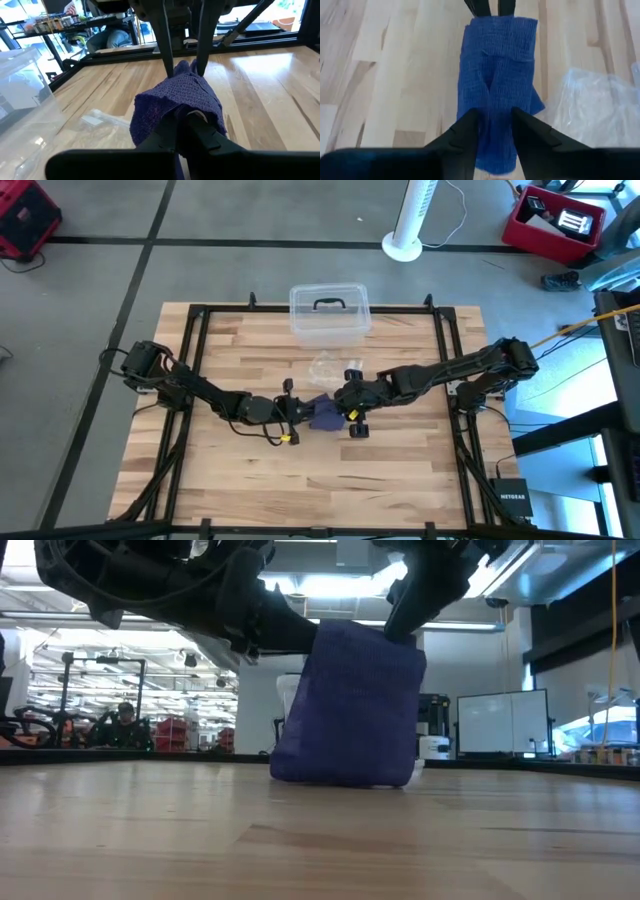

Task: Roll bandage
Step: Roll the violet bandage

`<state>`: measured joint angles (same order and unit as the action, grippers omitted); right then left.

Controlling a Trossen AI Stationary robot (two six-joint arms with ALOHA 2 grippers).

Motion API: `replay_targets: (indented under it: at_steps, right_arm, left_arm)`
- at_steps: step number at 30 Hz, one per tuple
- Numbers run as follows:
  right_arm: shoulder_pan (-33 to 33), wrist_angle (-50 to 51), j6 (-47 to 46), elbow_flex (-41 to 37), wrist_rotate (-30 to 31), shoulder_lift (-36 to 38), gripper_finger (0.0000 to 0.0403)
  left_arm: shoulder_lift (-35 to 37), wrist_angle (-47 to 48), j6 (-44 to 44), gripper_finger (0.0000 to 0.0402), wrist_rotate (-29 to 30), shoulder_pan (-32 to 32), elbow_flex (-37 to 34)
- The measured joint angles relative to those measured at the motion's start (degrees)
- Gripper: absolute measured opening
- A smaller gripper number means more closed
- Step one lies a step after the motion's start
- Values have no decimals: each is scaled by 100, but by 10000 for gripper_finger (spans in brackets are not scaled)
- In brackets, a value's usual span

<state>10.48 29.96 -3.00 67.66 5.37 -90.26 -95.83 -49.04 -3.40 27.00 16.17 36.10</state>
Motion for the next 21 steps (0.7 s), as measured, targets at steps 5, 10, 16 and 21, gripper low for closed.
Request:
replay_targets:
  at_steps: [5,10,16,21]
  right_arm:
    - [0,8,108,-6,54,0,58]
    - [7,31,193,-3,199,39,13]
    - [7,253,194,280,205,369,6]
    - [-13,285,193,350,273,592,4]
  left_arm:
    - [0,14,0,6,2,-13,0]
    - [0,50,0,5,13,-14,0]
    - [11,9,2,5,28,-16,4]
    - [4,81,-1,6,-2,-14,-2]
